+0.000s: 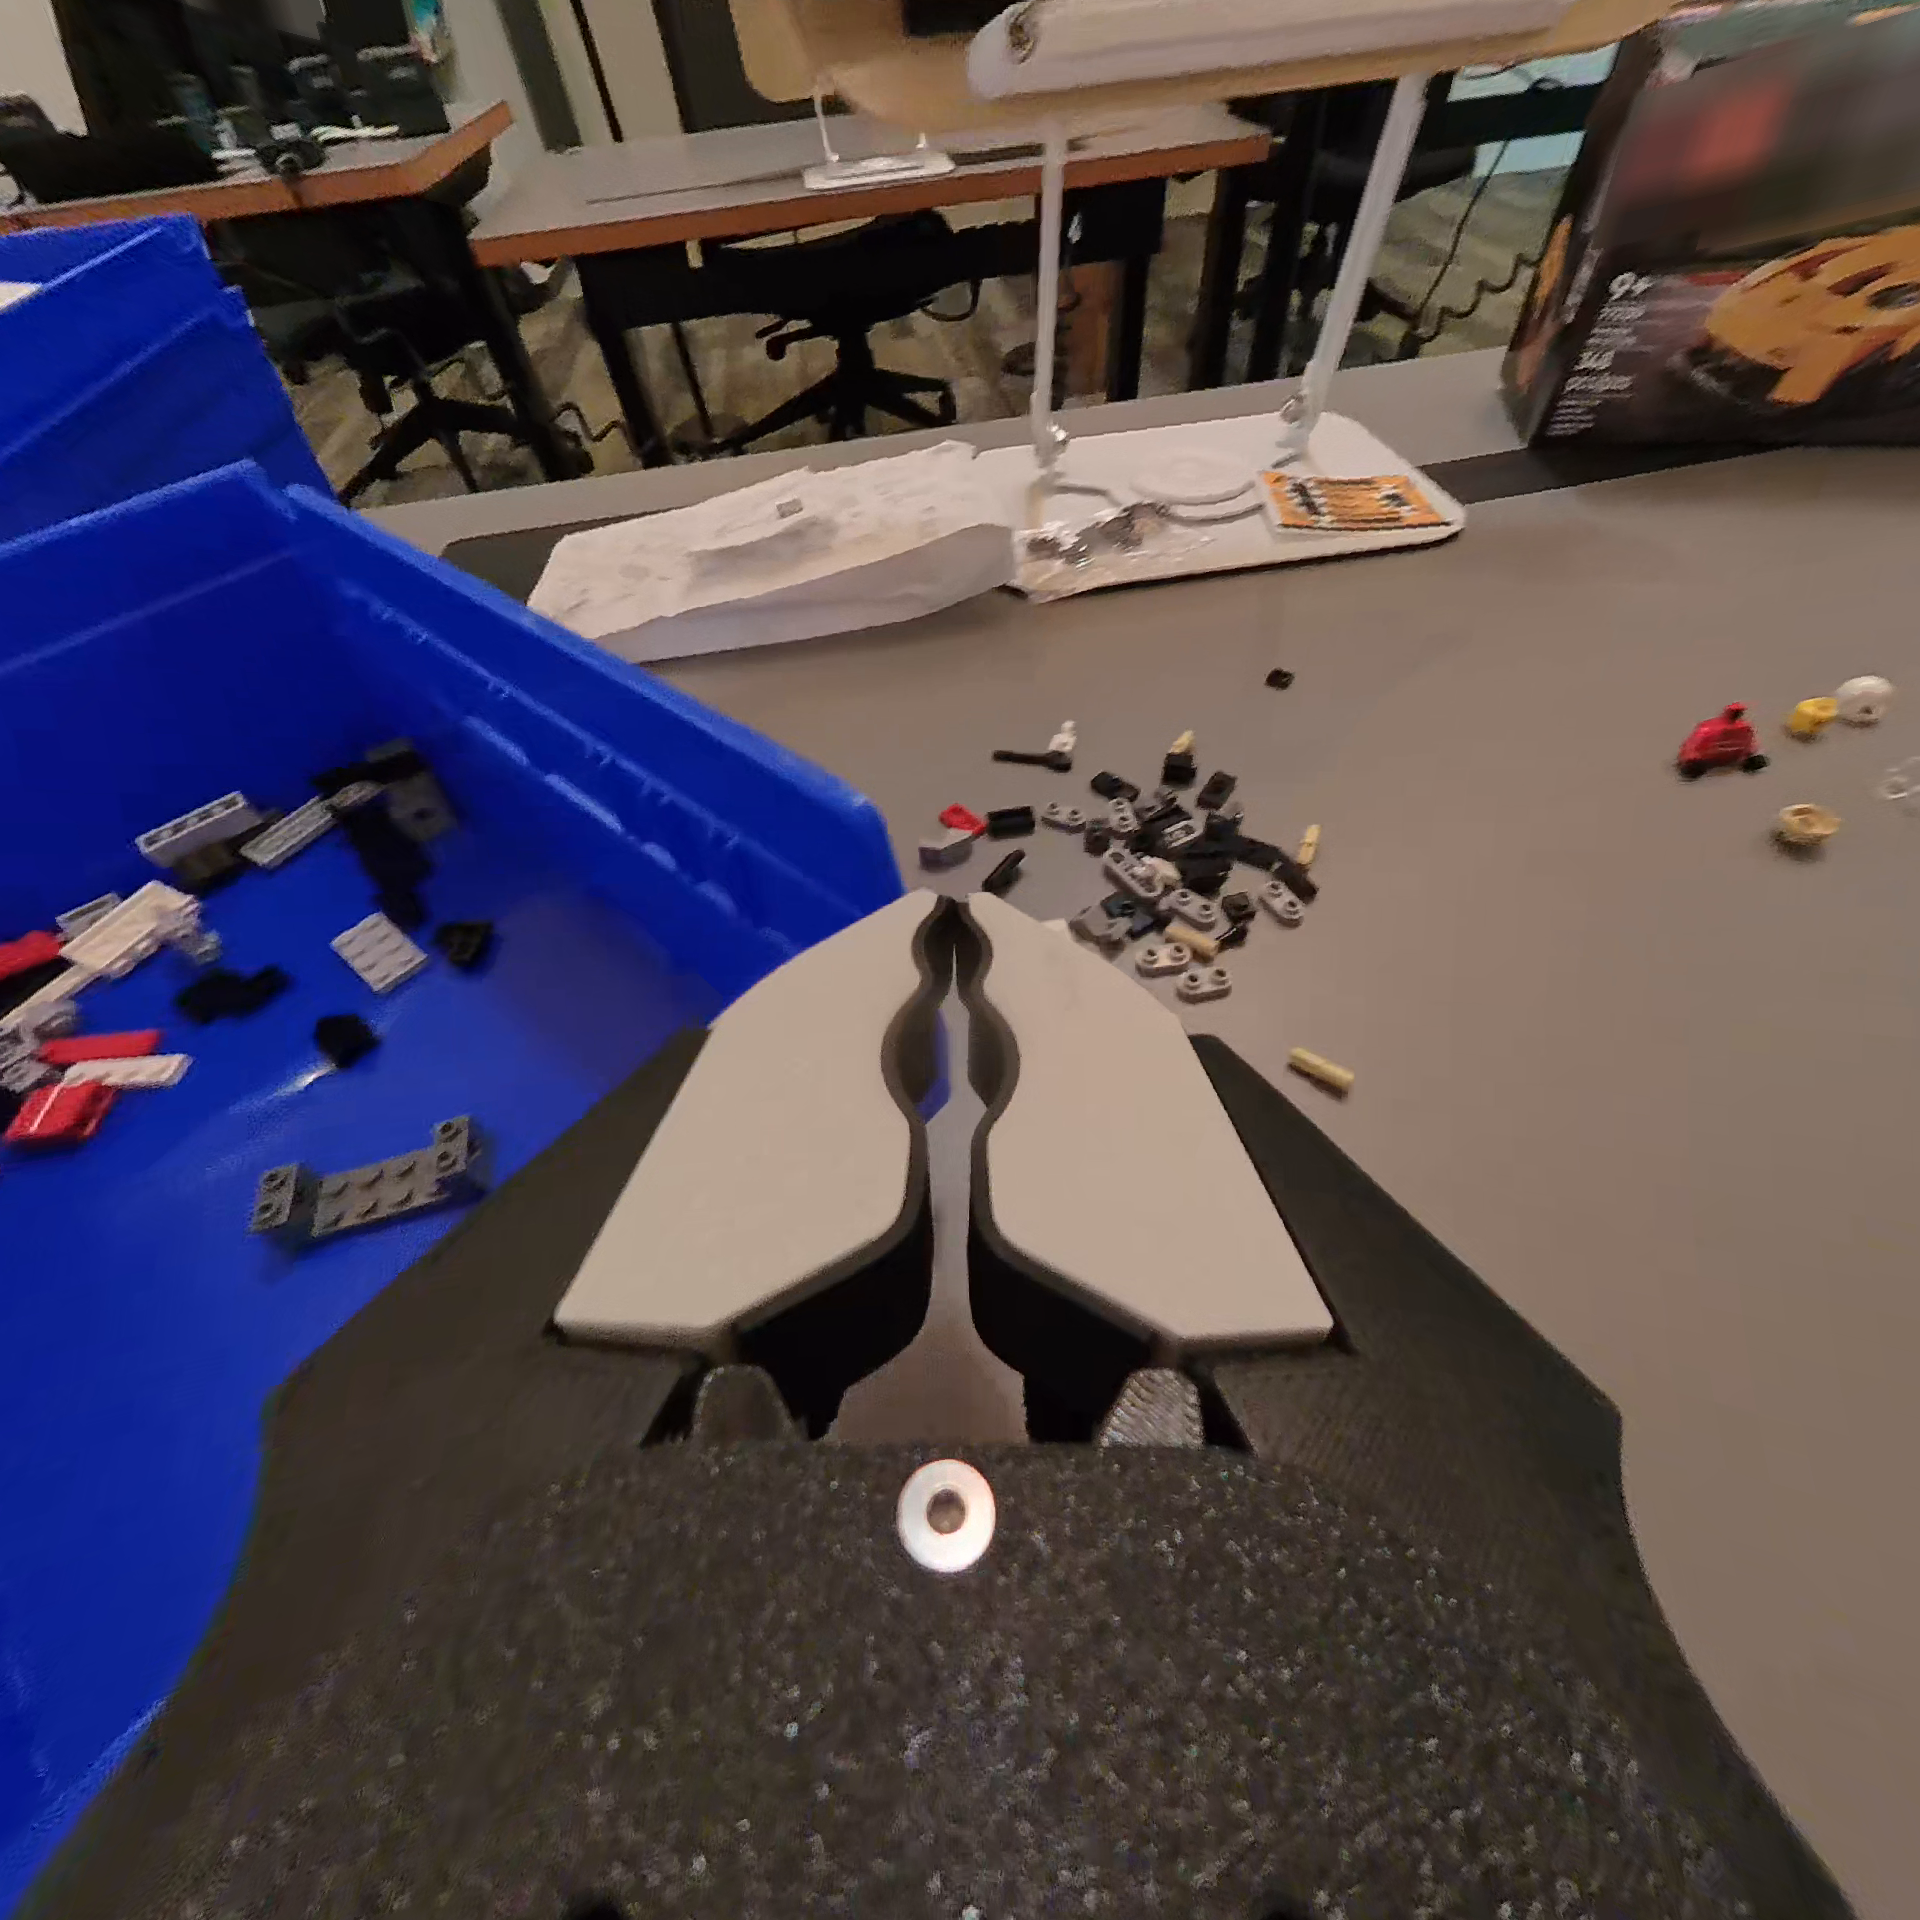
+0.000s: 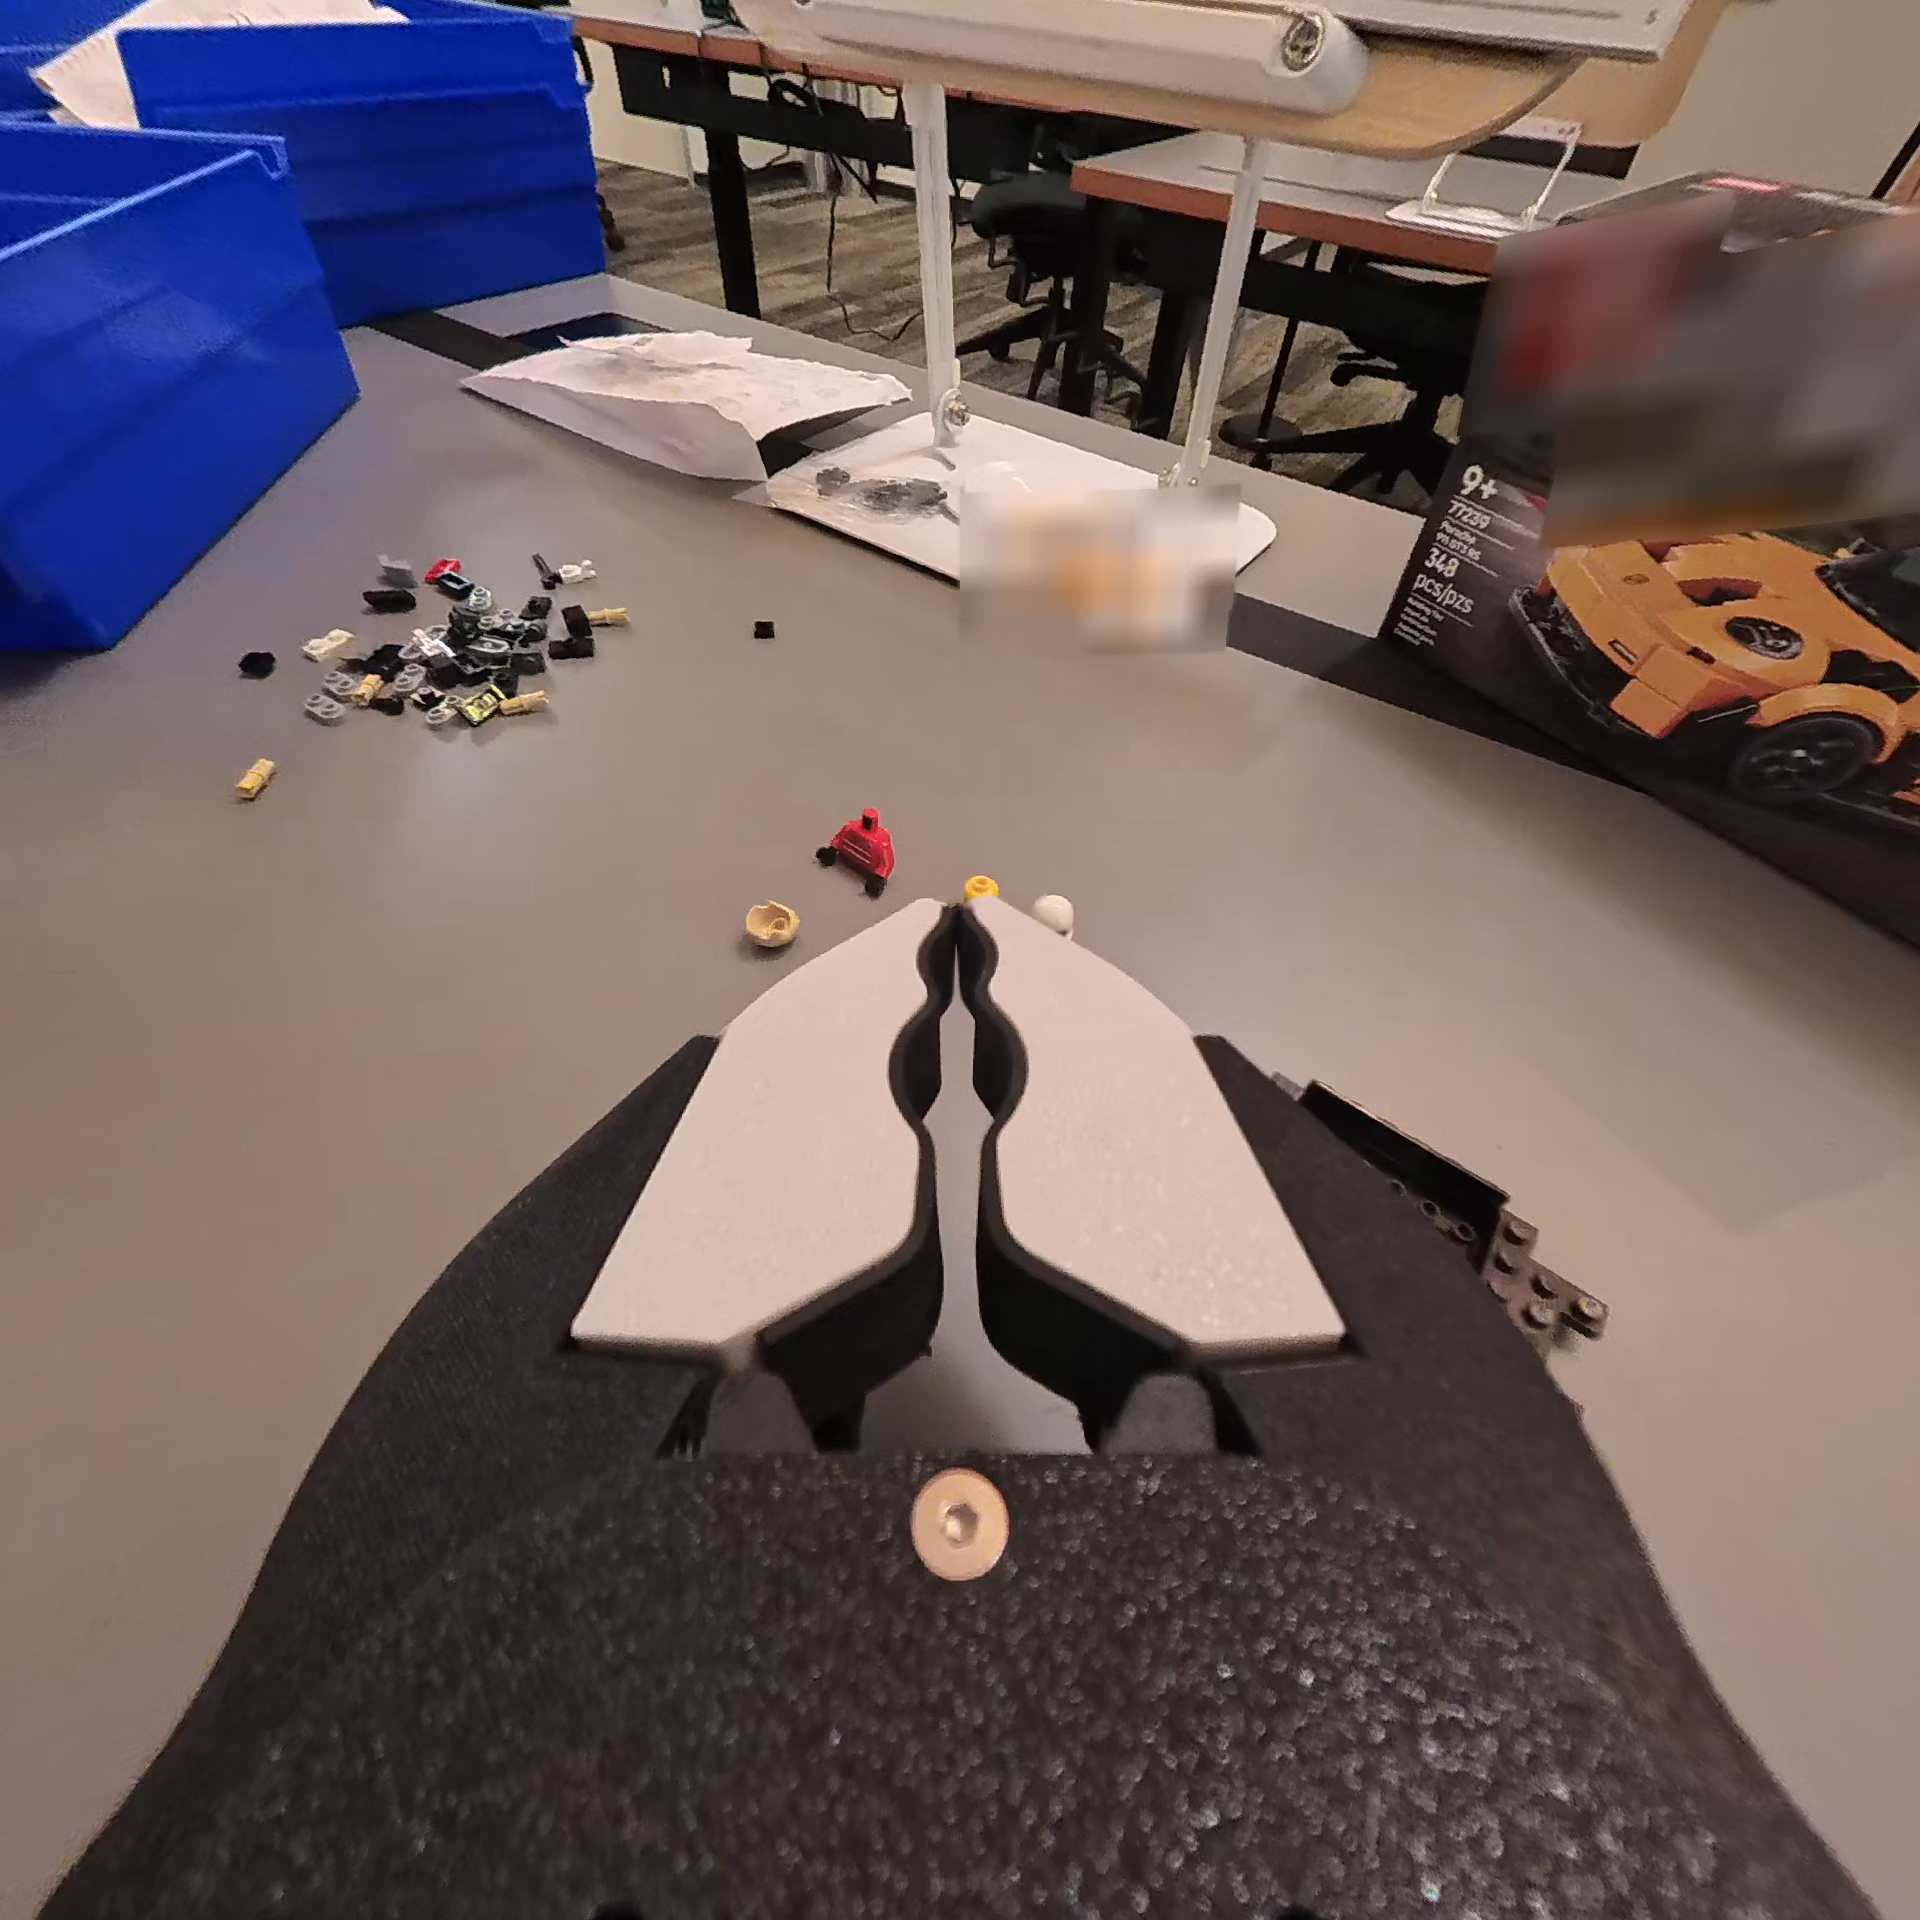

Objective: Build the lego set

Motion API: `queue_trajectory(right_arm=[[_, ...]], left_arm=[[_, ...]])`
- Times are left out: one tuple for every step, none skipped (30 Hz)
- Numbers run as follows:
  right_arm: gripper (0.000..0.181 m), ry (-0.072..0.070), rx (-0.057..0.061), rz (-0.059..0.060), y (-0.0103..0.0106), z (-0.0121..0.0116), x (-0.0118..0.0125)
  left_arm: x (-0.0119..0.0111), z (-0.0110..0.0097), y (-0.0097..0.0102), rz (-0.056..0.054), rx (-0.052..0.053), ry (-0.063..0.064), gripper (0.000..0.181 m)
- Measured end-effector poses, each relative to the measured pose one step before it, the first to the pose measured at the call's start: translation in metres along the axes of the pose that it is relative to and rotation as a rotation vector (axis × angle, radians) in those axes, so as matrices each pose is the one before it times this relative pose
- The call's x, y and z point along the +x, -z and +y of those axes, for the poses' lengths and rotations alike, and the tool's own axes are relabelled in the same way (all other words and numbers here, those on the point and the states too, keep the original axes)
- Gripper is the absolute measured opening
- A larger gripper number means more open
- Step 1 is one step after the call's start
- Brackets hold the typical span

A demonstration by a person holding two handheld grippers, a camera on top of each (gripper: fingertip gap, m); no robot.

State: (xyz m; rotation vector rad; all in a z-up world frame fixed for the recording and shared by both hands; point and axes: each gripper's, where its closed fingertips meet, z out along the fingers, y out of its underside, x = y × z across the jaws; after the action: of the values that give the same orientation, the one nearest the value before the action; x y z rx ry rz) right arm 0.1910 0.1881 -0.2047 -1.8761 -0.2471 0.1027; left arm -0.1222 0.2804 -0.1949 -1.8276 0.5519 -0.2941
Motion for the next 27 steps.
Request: queue_trajectory(right_arm=[[0.000,0.0002,-0.0011,-0.0066,-0.00052,0.00031,-0.00177],[0.000,0.0035,-0.0014,-0.0057,-0.00046,0.00024,-0.00183],[0.000,0.0055,-0.0009,-0.0052,-0.00040,-0.00013,-0.00201],[0.000,0.0059,-0.0003,-0.0045,-0.00019,-0.00024,-0.00173],[0.000,0.0055,0.0005,-0.0037,-0.00005,-0.00027,-0.00160],[0.000,0.0043,0.0001,-0.0033,0.00008,-0.00016,-0.00116],[0.000,0.0023,0.0001,-0.0028,0.00022,-0.00019,-0.00074],[0.000,0.0006,0.0021,-0.0014,0.00044,-0.00050,-0.00024],[0.000,-0.0007,0.0034,-0.0002,0.00047,-0.00071,0.00021],[0.000,-0.0018,0.0029,0.0003,0.00036,-0.00068,0.00045],[0.000,-0.0025,0.0015,-0.0001,0.00030,-0.00055,0.00048],[0.000,-0.0022,0.0017,-0.0004,0.00037,-0.00035,0.00021],[0.000,-0.0011,0.0023,-0.0006,0.00040,-0.00052,0.00006],[0.000,0.0002,0.0012,-0.0011,0.00040,-0.00032,-0.00012],[0.000,0.0015,0.0010,-0.0008,0.00035,-0.00032,-0.00027],[0.000,0.0026,0.0016,-0.0008,0.00059,-0.00043,-0.00037],[0.000,0.0028,0.0015,-0.0012,0.00074,-0.00047,-0.00033],[0.000,0.0029,0.0019,-0.0009,0.00082,-0.00049,-0.00021],[0.000,0.0024,0.0022,0.0002,0.00085,-0.00050,0.00009],[0.000,0.0008,0.0022,0.0002,0.00085,-0.00048,0.00038],[0.000,-0.0015,0.0023,-0.0003,0.00073,-0.00050,0.00050],[0.000,-0.0030,0.0017,-0.0008,0.00058,-0.00037,0.00046],[0.000,-0.0033,0.0012,-0.0009,0.00035,-0.00018,0.00038],[0.000,-0.0028,0.0006,-0.0021,0.00028,-0.00026,0.00010],[0.000,-0.0017,0.0007,-0.0032,0.00015,-0.00011,-0.00027],[0.000,0.0002,-0.0001,-0.0030,0.00001,-0.00010,-0.00047],[0.000,0.0019,-0.0009,-0.0019,-0.00012,0.00004,-0.00046]], left_arm=[[-0.00383,0.00205,-0.00045,-0.0097,-0.0129,0.0039,0.000],[-0.00446,0.00120,-0.00084,-0.0127,-0.0081,0.0013,0.000],[-0.00429,0.00140,-0.00115,-0.0114,-0.0094,-0.0014,0.000],[-0.00574,0.00296,-0.00168,-0.0197,-0.0169,-0.0019,0.000],[-0.00669,0.00318,-0.00183,-0.0221,-0.0139,-0.0024,0.000],[-0.00735,0.00172,-0.00076,-0.0196,-0.0059,0.0069,0.000],[-0.00638,0.00037,0.00001,-0.0117,-0.0007,0.0121,0.000],[-0.00441,-0.00282,0.00143,-0.0041,0.0178,0.0119,0.000],[-0.00115,-0.00546,0.00321,0.0040,0.0301,0.0086,0.000],[0.00348,-0.00643,0.00348,0.0208,0.0304,0.0027,0.000],[0.00852,-0.00641,0.00290,0.0395,0.0321,-0.0019,0.000],[0.01065,-0.00341,0.00084,0.0418,0.0140,-0.0057,0.000],[0.01050,0.00045,-0.00164,0.0363,-0.0075,-0.0150,0.000],[0.00669,0.00271,-0.00300,0.0117,-0.0171,-0.0197,0.000],[0.00376,0.00329,-0.00350,0.0013,-0.0181,-0.0243,0.000],[0.00132,0.00403,-0.00351,-0.0016,-0.0240,-0.0204,0.000],[0.00195,0.00536,-0.00378,0.0154,-0.0325,-0.0082,0.000],[0.00142,0.00448,-0.00326,0.0179,-0.0223,0.0074,0.000],[-0.00074,0.00159,-0.00139,0.0038,-0.0041,0.0161,0.000],[-0.00259,0.00110,-0.00057,-0.0086,-0.0063,0.0059,0.000],[-0.00448,0.00137,-0.00034,-0.0220,-0.0071,0.0031,0.000],[-0.00662,0.00272,-0.00077,-0.0332,-0.0133,0.0024,0.000],[-0.00738,0.00338,-0.00075,-0.0316,-0.0166,0.0009,0.000],[-0.00412,0.00103,0.00016,-0.0048,-0.0017,0.0152,0.000],[-0.00317,-0.00146,0.00127,-0.0015,0.0096,0.0307,0.000],[-0.00285,-0.00106,0.00100,-0.0077,0.0062,0.0090,0.000],[-0.00287,-0.00052,0.00056,-0.0166,0.0033,-0.0068,0.000]])
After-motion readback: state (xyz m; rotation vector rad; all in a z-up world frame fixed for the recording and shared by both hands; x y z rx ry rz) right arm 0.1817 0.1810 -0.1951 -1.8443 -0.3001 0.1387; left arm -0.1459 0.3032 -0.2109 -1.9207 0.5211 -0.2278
